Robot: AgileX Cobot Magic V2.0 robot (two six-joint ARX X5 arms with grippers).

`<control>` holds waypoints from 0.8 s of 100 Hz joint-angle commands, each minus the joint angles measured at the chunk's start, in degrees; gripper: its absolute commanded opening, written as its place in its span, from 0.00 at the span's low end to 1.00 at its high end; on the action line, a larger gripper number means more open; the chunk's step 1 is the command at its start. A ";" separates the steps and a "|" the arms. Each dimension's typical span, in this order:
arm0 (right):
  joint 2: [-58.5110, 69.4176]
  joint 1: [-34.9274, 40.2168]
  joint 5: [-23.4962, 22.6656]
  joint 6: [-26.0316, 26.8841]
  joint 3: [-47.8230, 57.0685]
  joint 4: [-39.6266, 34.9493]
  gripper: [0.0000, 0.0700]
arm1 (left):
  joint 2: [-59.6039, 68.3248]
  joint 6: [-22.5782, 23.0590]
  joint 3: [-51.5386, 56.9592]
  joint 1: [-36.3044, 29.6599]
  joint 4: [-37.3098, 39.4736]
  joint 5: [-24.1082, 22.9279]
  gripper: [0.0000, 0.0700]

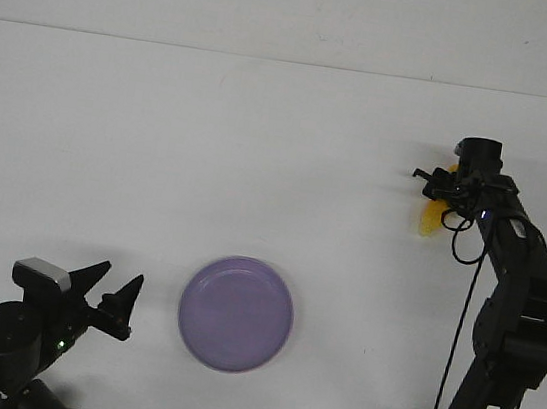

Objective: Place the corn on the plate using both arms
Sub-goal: 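Reach the right gripper out and grasp the yellow corn cob, then carry the corn with the right gripper and lower it onto the plate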

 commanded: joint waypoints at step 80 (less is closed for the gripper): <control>-41.70 43.93 -3.56 -6.71 -21.73 -0.72 0.25 | 0.31 0.81 0.13 -0.22 -1.40 -0.17 0.60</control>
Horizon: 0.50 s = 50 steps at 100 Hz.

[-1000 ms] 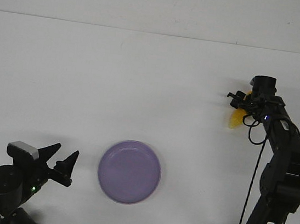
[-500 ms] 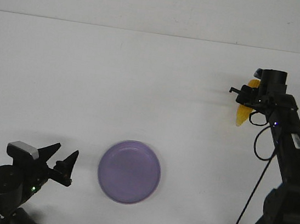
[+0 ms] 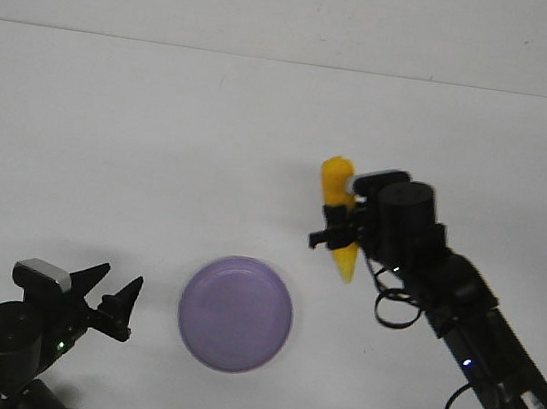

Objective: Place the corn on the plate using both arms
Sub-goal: 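Carry the corn with the right gripper and lower it onto the plate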

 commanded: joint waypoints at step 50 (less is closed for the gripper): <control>15.78 27.93 8.48 5.07 -13.18 14.88 0.25 | 0.31 0.83 0.13 -0.22 -1.73 -0.17 0.60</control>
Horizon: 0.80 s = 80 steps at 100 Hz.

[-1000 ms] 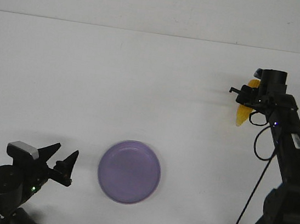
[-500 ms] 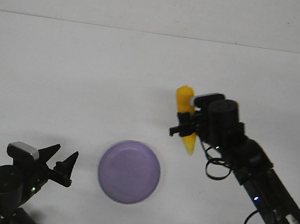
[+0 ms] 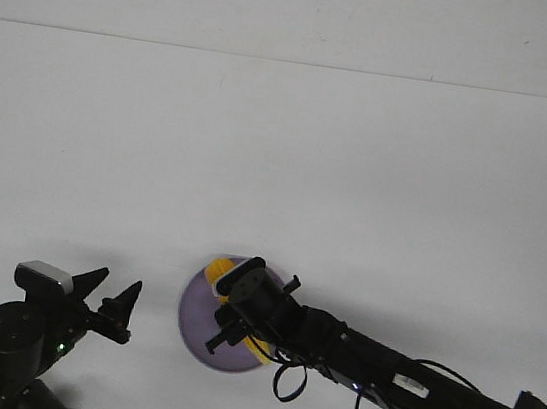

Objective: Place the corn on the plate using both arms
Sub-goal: 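Carry the corn with the right gripper and lower it onto the plate, then open the right gripper and withdraw it from the plate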

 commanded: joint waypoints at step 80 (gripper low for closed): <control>-17.18 -4.85 4.81 -9.88 0.61 0.09 0.73 | 0.24 0.74 0.13 -0.22 -0.83 -1.14 0.60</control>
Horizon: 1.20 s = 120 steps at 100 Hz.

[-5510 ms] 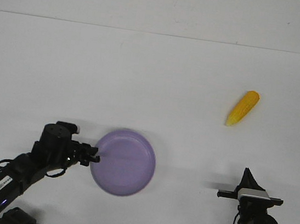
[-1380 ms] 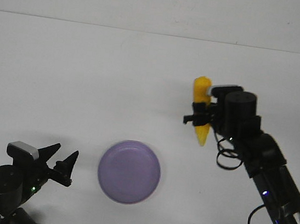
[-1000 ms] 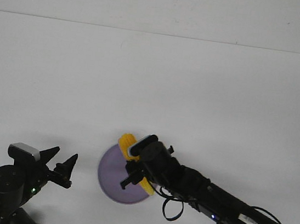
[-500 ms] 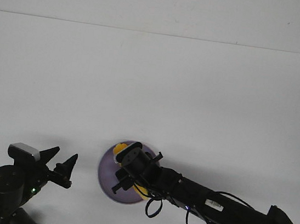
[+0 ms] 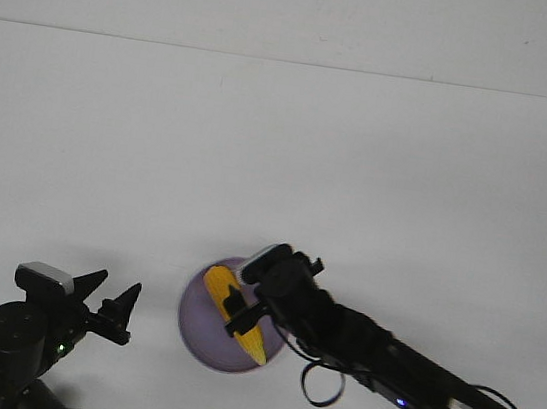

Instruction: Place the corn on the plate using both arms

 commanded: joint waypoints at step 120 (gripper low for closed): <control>-45.46 -8.52 15.89 -4.48 -16.46 -10.71 0.02 | -0.11 1.36 0.13 -0.22 4.04 -3.23 0.02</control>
